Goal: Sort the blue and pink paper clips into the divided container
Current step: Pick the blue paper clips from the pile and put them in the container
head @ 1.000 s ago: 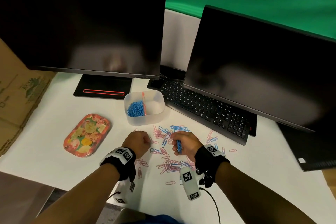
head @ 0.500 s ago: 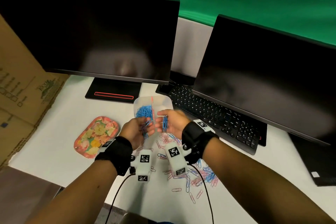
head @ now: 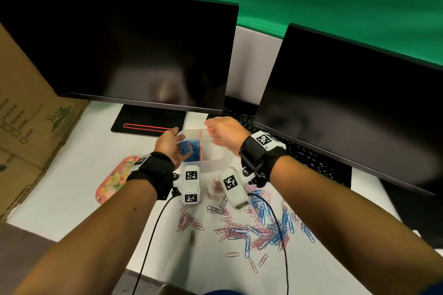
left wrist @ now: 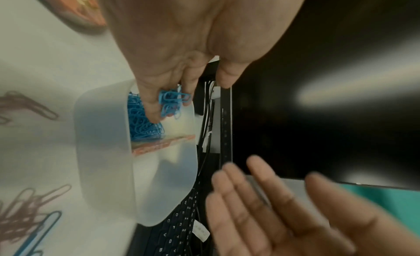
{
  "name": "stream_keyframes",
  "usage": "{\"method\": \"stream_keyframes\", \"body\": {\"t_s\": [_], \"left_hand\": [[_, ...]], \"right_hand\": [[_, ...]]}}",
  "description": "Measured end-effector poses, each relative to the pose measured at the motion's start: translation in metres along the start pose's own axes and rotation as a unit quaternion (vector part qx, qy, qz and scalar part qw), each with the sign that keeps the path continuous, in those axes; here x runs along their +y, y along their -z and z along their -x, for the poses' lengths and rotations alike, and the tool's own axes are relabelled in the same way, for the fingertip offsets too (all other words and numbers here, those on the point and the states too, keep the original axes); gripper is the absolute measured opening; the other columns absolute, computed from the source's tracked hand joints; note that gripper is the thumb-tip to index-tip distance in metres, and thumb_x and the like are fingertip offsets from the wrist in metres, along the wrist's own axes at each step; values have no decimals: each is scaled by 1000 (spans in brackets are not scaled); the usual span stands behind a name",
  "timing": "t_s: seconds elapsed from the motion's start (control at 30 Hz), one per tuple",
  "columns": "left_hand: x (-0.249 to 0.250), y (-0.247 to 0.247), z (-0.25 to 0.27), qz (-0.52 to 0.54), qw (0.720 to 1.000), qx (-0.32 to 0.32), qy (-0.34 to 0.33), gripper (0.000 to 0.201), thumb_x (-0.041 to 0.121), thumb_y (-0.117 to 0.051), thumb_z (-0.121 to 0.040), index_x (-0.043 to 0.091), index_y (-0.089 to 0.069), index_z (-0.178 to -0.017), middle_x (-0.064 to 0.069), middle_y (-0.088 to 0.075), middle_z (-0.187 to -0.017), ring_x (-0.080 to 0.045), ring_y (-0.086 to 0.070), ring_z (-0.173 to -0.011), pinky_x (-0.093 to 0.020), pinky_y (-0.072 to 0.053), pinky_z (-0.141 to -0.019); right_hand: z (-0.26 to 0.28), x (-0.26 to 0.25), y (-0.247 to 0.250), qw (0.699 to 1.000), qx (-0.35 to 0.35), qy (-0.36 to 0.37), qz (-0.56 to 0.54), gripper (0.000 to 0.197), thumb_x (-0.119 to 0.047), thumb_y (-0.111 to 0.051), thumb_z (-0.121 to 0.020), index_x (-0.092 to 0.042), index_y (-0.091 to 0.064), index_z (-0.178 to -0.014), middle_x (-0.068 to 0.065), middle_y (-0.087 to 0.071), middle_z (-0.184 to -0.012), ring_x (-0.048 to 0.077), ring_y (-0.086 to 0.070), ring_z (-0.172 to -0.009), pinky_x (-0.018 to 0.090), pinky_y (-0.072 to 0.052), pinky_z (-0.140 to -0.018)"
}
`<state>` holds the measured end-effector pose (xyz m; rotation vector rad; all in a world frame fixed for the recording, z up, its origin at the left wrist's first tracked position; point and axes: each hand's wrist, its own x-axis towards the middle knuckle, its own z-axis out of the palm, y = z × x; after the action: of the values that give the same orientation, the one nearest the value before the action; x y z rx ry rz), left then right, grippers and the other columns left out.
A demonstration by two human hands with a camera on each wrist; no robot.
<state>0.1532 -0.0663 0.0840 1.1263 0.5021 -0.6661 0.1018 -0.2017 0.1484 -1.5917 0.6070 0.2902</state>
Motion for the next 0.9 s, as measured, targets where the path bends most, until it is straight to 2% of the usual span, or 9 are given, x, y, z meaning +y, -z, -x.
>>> {"method": "stream_keyframes", "body": {"t_s": [0.07,0.1,0.13,0.2,0.27,0.33,0.53,0.73,0.9], "left_hand": [[2,-4,2,-46,999,-1,-10,29,26,-37,-101,17,-43,-128,-5,-49,-108,-24,-52,-89,-39,-44,-85],[2,-5,1,-75,997,3,-15,26,26,-38,-100,18,-45,-124,-5,-48,-107,-24,-52,-92,-37,-46,-83],[3,-7,2,-104,994,5,-21,27,27,-40,-99,16,-47,-123,-7,-48,-110,-25,-52,-99,-37,-46,-87],[2,-8,3,-182,982,15,-37,35,23,-45,-97,8,-51,-128,-13,-50,-116,-28,-50,-111,-38,-44,-96],[-4,-8,5,-260,963,-15,-70,23,10,-47,-95,5,-60,-113,-15,-55,-105,-25,-55,-92,-27,-50,-77],[-18,-8,10,-370,913,-63,-163,19,-2,-49,-90,6,-66,-93,-12,-62,-90,-19,-58,-73,-17,-50,-56],[-86,-1,20,-683,671,-149,-247,13,14,-60,-80,23,-69,-77,8,-71,-78,-10,-66,-73,-27,-56,-74],[-137,-8,11,-770,605,-63,-193,24,39,-54,-88,17,-63,-89,-5,-66,-95,-28,-63,-90,-33,-51,-76],[-144,-3,5,-804,562,-50,-189,17,25,-53,-89,16,-65,-96,-6,-68,-101,-27,-65,-90,-37,-55,-75]], "right_hand": [[5,12,17,1000,9,-1,10,18,-15,-53,-94,0,-62,-101,20,-53,-86,27,-55,-72,30,-46,-71],[9,20,26,1000,13,-5,23,28,-13,-53,-94,8,-60,-111,41,-48,-117,29,-57,-71,29,-48,-70],[12,30,34,999,14,-9,43,32,-12,-52,-94,12,-58,-116,0,-39,-96,25,-57,-69,26,-46,-65],[18,56,52,994,12,-17,110,26,-12,-51,-95,6,-62,-111,12,-57,-89,15,-53,-68,22,-40,-59],[22,85,66,979,20,-14,202,22,-10,-49,-94,-5,-69,-102,7,-64,-92,18,-60,-78,26,-47,-68],[24,113,74,947,39,-1,318,26,-12,-47,-93,-11,-72,-98,3,-71,-99,18,-65,-91,28,-52,-82],[28,157,77,895,53,-40,442,31,-17,-40,-83,-27,-68,-90,0,-69,-104,21,-63,-96,27,-52,-84],[25,163,60,888,64,-19,456,26,-22,-50,-85,-24,-67,-105,3,-67,-111,26,-60,-104,32,-52,-90],[16,165,54,891,79,-6,446,24,-22,-54,-87,-24,-67,-106,4,-67,-113,24,-62,-102,31,-52,-88]]}}
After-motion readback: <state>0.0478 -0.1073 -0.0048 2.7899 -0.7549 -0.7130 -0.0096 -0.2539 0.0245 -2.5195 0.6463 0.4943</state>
